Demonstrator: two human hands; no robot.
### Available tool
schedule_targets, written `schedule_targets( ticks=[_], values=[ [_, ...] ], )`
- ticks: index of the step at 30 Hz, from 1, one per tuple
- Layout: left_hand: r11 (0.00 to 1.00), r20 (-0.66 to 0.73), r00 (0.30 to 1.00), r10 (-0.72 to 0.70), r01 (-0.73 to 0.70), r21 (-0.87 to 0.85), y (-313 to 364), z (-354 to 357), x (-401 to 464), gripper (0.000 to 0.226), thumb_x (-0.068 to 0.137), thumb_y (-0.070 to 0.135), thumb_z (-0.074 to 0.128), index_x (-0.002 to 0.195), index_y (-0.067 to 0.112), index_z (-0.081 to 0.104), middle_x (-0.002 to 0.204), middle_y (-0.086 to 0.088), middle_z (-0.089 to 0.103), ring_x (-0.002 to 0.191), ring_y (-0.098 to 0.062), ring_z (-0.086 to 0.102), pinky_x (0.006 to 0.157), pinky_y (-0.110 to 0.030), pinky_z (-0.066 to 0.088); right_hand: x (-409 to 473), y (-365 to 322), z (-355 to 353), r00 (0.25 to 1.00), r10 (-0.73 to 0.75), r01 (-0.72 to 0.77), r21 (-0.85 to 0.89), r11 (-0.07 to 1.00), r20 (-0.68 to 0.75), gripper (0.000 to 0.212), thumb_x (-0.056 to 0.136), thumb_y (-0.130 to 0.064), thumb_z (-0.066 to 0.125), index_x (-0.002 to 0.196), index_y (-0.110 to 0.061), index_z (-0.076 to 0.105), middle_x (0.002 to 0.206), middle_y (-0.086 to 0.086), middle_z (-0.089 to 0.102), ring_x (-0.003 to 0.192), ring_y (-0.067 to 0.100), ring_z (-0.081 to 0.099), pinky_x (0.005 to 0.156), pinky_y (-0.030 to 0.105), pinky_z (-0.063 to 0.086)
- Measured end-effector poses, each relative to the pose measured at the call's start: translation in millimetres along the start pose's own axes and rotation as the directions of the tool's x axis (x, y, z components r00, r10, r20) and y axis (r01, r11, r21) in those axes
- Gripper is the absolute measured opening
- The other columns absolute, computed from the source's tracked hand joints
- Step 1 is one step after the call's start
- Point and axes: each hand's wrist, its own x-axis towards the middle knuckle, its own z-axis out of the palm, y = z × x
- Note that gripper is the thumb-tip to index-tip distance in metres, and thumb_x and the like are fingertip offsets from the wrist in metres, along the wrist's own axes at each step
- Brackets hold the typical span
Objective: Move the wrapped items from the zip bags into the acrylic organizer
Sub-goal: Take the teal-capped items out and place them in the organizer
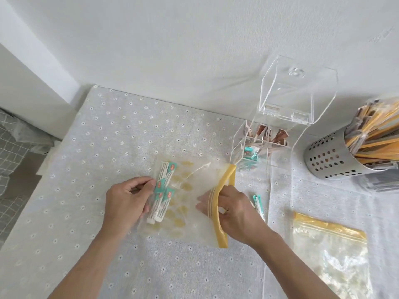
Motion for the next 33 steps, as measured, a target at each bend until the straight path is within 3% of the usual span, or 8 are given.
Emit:
schedule_targets(
  ticks=[4, 7, 10, 13, 17, 20, 26, 33],
  values=[
    [1.0, 0.04, 0.999, -0.009, 0.008, 0.016, 3, -4, 4, 0.008, 0.096, 0.012, 0.08, 0.1, 0.016, 0.086, 0.047, -0.001, 0.066, 0.03, -0.01, 0.048, 0.035, -0.018, 0.042, 6, 13, 20, 0.984, -0.067, 0.084, -0.096, 0.992, 0.165, 0.024, 0.101, -0.02, 0.069, 0.122, -0.011, 0.075, 0.114, 0.01, 0.071, 0.105, 0.026, 0.065, 0.093, 0.035, 0.057],
    [1.0, 0.062, 0.998, -0.008, 0.007, 0.01, 4, -5, 4, 0.011, 0.096, 0.01, 0.08, 0.105, 0.009, 0.086, 0.048, 0.0, 0.067, 0.029, -0.009, 0.049, 0.034, -0.017, 0.041, 21, 7, 32, 0.984, -0.074, 0.093, -0.115, 0.989, 0.161, 0.03, 0.105, -0.022, 0.059, 0.135, -0.024, 0.058, 0.106, 0.006, 0.063, 0.093, 0.028, 0.062, 0.076, 0.044, 0.057],
    [1.0, 0.063, 0.998, -0.02, 0.02, 0.001, 5, -5, 4, 0.014, 0.095, 0.011, 0.081, 0.107, 0.009, 0.085, 0.047, -0.002, 0.067, 0.029, -0.008, 0.049, 0.033, -0.018, 0.041, 34, 2, 42, 0.987, -0.077, 0.115, -0.285, 0.952, 0.14, 0.025, 0.103, -0.032, 0.053, 0.128, -0.031, 0.055, 0.096, -0.002, 0.057, 0.084, 0.018, 0.055, 0.068, 0.037, 0.051],
    [0.999, 0.064, 0.998, -0.03, 0.03, -0.011, 5, -5, 4, 0.013, 0.095, 0.012, 0.081, 0.106, 0.009, 0.086, 0.047, 0.001, 0.067, 0.03, -0.008, 0.049, 0.033, -0.018, 0.04, 46, -1, 47, 0.984, 0.126, -0.09, -0.255, 0.963, 0.128, 0.025, 0.101, -0.022, 0.058, 0.126, -0.022, 0.059, 0.101, -0.005, 0.064, 0.085, 0.012, 0.065, 0.083, 0.042, 0.059],
    [1.0, 0.066, 0.998, -0.02, 0.02, -0.004, 4, -5, 4, 0.011, 0.094, 0.011, 0.081, 0.105, 0.009, 0.086, 0.047, 0.008, 0.067, 0.031, -0.002, 0.05, 0.037, -0.014, 0.042, 58, -16, 46, 0.987, 0.002, 0.068, -0.436, 0.898, 0.159, 0.034, 0.093, -0.027, 0.06, 0.126, -0.024, 0.05, 0.096, 0.002, 0.071, 0.076, 0.027, 0.069, 0.079, 0.045, 0.061],
    [1.0, 0.065, 0.998, -0.002, 0.002, 0.004, 4, -5, 4, 0.01, 0.094, 0.011, 0.081, 0.103, 0.01, 0.086, 0.047, 0.006, 0.067, 0.031, -0.002, 0.05, 0.038, -0.014, 0.042, 66, -25, 43, 0.976, 0.073, 0.042, -0.5, 0.865, 0.208, 0.05, 0.096, -0.042, 0.054, 0.143, -0.025, 0.051, 0.111, 0.0, 0.073, 0.087, 0.028, 0.073, 0.091, 0.048, 0.059],
    [1.0, 0.059, 0.998, 0.021, -0.021, -0.001, 1, -5, 3, 0.006, 0.095, 0.015, 0.082, 0.096, 0.018, 0.086, 0.05, -0.011, 0.069, 0.033, -0.018, 0.054, 0.037, -0.023, 0.048, 62, -26, 44, 0.971, 0.121, -0.012, -0.461, 0.888, 0.208, 0.033, 0.093, -0.047, 0.049, 0.109, -0.025, 0.067, 0.091, 0.0, 0.066, 0.076, 0.026, 0.068, 0.082, 0.049, 0.06],
    [0.998, 0.017, 1.0, -0.007, 0.008, -0.059, -3, 3, 1, 0.011, 0.097, 0.012, 0.079, 0.088, 0.016, 0.084, 0.053, -0.015, 0.067, 0.041, -0.021, 0.057, 0.04, -0.026, 0.052, 52, -15, 54, 0.988, 0.068, -0.013, -0.37, 0.929, 0.136, 0.016, 0.095, -0.047, 0.064, 0.104, -0.034, 0.07, 0.093, -0.009, 0.062, 0.079, 0.014, 0.061, 0.07, 0.033, 0.055]
  ],
)
